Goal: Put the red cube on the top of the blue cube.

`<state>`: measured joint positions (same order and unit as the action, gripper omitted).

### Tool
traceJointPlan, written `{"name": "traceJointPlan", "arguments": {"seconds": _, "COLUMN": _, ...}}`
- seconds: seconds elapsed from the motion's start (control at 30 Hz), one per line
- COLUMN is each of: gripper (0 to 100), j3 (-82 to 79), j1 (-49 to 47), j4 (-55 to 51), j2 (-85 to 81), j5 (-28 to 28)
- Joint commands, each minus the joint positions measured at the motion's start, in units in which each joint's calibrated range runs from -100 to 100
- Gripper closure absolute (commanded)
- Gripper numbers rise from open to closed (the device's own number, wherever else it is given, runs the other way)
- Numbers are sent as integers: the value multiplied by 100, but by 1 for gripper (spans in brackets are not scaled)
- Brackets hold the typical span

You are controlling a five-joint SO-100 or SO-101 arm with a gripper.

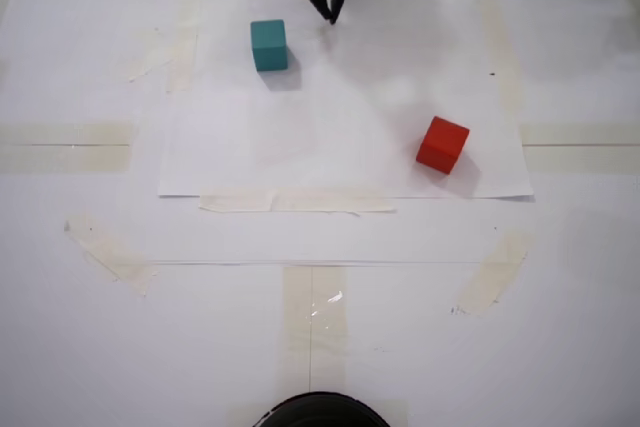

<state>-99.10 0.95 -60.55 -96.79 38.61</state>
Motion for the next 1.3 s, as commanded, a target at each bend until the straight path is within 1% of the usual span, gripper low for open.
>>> {"name": "traceJointPlan", "arguments": {"seconds": 0.0, "gripper": 100, "j3": -81, "j1": 3, "j4": -64, "j2": -64, "j5": -200}}
{"name": "traceJointPlan", "arguments": {"seconds": 1.17, "gripper": 100, "j3": -81, "j1": 3, "j4": -64, "j2": -64, "j5": -200}}
{"name": "traceJointPlan", "arguments": {"seconds": 1.27, "gripper": 99, "j3": -81, "j1": -103, "j4": -80, "j2": -64, "j5": -322}}
